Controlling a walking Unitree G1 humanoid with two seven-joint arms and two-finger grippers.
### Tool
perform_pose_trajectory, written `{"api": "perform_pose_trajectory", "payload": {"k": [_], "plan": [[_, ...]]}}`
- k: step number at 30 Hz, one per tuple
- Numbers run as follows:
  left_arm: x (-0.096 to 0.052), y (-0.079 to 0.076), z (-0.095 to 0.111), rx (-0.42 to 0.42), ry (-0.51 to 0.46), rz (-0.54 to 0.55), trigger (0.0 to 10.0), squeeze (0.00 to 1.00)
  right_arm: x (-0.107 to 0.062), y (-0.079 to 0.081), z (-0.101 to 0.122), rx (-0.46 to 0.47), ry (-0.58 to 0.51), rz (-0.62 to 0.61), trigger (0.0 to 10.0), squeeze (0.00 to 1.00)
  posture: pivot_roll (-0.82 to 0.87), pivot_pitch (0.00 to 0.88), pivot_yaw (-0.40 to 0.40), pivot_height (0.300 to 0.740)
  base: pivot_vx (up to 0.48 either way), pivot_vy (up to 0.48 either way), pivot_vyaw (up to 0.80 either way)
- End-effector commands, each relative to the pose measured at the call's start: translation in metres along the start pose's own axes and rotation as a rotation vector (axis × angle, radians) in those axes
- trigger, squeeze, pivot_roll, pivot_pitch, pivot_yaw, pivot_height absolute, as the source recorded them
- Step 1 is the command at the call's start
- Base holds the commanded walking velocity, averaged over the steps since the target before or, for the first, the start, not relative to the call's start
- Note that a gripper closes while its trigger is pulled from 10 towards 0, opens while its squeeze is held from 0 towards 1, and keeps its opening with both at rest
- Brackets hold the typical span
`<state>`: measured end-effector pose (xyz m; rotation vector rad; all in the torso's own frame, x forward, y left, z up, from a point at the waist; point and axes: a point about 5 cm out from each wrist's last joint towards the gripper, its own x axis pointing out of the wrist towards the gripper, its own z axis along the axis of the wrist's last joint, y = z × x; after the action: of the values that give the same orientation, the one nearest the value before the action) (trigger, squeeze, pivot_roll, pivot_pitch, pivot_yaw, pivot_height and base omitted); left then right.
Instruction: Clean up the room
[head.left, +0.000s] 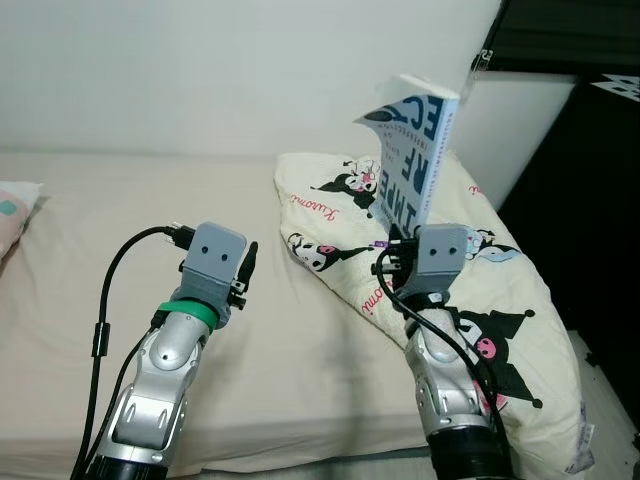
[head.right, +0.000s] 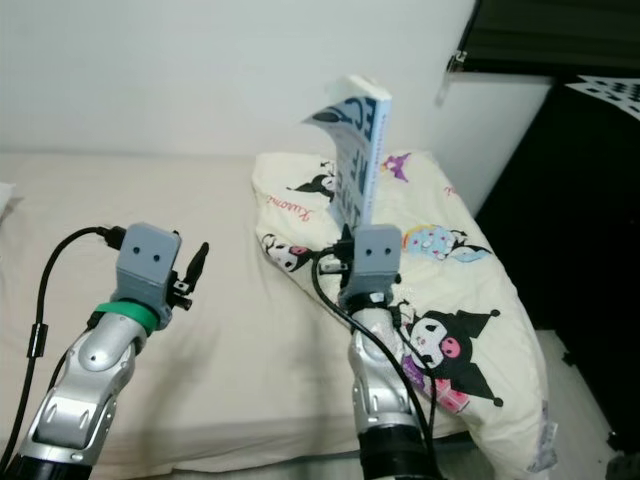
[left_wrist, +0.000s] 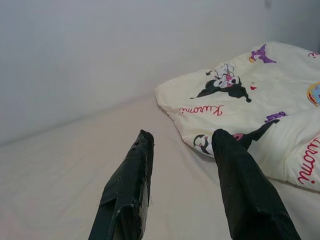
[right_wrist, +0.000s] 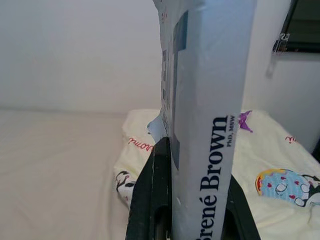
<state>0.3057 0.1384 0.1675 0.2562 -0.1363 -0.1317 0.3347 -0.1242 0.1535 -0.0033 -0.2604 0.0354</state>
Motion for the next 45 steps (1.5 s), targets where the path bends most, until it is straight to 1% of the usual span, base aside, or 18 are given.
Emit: {"api": "perform_pose_trajectory", "payload": {"k": [1, 5, 9, 10, 17, 27, 45], "plan": [[-0.002, -0.003, -0.008, -0.001, 0.027, 0.000, 10.0, 0.00, 0.000, 0.002, 0.002, 0.014, -0.016, 0.003, 10.0, 0.00, 0.06, 0.015, -0.002, 0.740, 0.000, 0.000, 0.00], [-0.004, -0.003, -0.012, 0.002, 0.033, 0.022, 10.0, 0.00, -0.002, 0.003, -0.002, 0.022, -0.003, 0.012, 10.0, 0.00, 0.06, 0.015, -0.007, 0.740, 0.000, 0.000, 0.00], [-0.006, -0.001, -0.014, 0.010, 0.033, 0.087, 10.0, 0.00, -0.004, 0.002, -0.008, 0.028, 0.019, 0.013, 10.0, 0.00, 0.06, 0.017, -0.015, 0.740, 0.000, 0.000, 0.00], [-0.006, -0.001, -0.014, 0.010, 0.033, 0.087, 10.0, 0.00, -0.004, 0.002, -0.008, 0.028, 0.019, 0.013, 10.0, 0.00, 0.06, 0.017, -0.015, 0.740, 0.000, 0.000, 0.00], [-0.009, 0.003, -0.016, 0.010, 0.034, 0.171, 10.0, 0.00, -0.003, 0.002, -0.010, 0.030, 0.029, 0.024, 10.0, 0.00, 0.07, 0.018, -0.026, 0.740, 0.000, 0.382, 0.00], [-0.010, 0.005, -0.019, 0.014, 0.042, 0.192, 10.0, 0.00, -0.003, 0.004, -0.011, 0.033, 0.032, 0.034, 10.0, 0.00, 0.07, 0.019, -0.027, 0.740, 0.000, 0.469, 0.00], [-0.009, 0.008, -0.020, 0.025, 0.048, 0.193, 10.0, 0.00, -0.005, 0.004, -0.013, 0.033, 0.033, 0.026, 10.0, 0.00, 0.07, 0.025, -0.009, 0.740, 0.000, 0.469, 0.00]]}}
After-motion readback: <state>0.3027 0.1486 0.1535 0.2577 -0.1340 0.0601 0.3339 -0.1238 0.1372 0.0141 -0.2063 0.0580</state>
